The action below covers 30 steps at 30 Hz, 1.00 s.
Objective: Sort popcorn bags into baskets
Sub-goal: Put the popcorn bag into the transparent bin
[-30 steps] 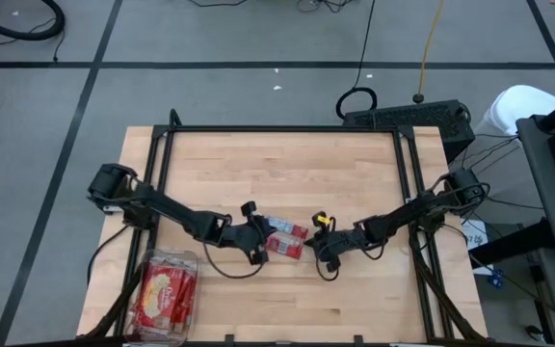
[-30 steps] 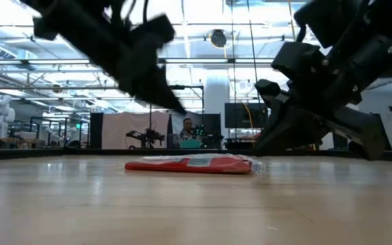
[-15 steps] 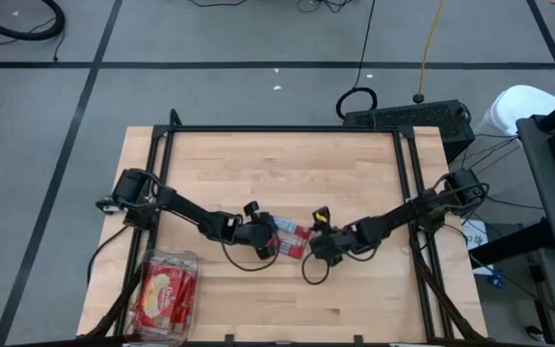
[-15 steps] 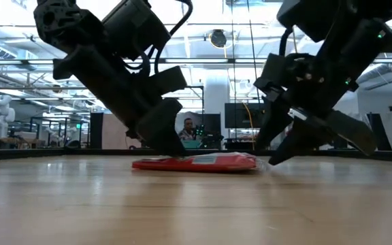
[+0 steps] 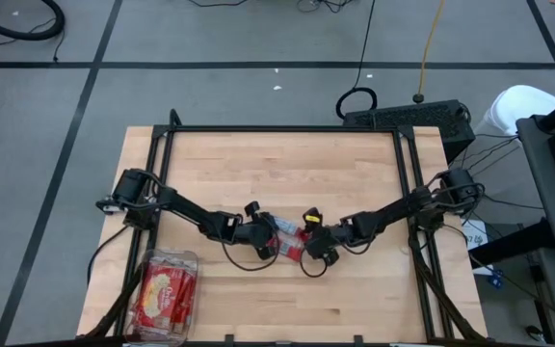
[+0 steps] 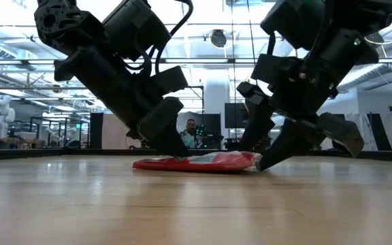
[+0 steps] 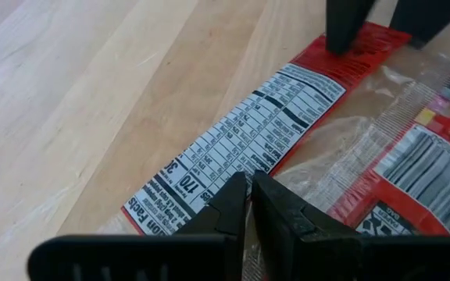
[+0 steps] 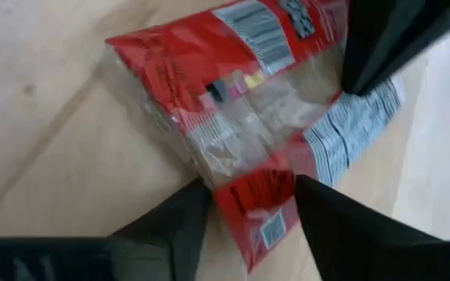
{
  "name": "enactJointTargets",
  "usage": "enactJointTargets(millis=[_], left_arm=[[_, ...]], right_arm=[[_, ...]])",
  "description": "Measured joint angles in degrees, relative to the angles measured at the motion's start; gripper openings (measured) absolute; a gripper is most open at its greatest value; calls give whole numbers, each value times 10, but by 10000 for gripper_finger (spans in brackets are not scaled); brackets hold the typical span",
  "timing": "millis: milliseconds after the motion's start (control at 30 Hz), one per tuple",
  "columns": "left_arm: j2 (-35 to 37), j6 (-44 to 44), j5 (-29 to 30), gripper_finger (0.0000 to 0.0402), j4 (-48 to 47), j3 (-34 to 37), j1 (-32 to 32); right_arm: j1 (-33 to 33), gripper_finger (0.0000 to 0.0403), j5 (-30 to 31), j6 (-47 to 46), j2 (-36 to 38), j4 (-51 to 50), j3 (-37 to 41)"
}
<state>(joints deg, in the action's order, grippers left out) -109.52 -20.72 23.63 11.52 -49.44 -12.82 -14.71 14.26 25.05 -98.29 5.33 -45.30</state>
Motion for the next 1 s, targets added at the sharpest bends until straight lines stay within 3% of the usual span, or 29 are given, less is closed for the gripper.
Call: enactJointTargets(millis=[233, 400, 567, 733, 833, 1000], left_arm=[[4, 8, -2, 33, 0, 1, 0], [69, 27, -15, 33, -45, 3, -2], [167, 62, -6, 33, -79, 2, -18], [230, 144, 3, 42, -59, 1, -65], [233, 179, 19, 71, -39, 1, -91], [223, 182, 35, 154, 1, 1, -119]], right_arm=[[-6, 78, 0, 24, -17, 40, 1], [-8, 8, 6, -12, -1, 43, 1], [-4, 10, -6, -86, 35, 33, 1], [23, 2, -90, -187, 81, 11, 1], [46, 3, -156, -234, 96, 8, 1], [72, 3, -252, -263, 98, 7, 1]])
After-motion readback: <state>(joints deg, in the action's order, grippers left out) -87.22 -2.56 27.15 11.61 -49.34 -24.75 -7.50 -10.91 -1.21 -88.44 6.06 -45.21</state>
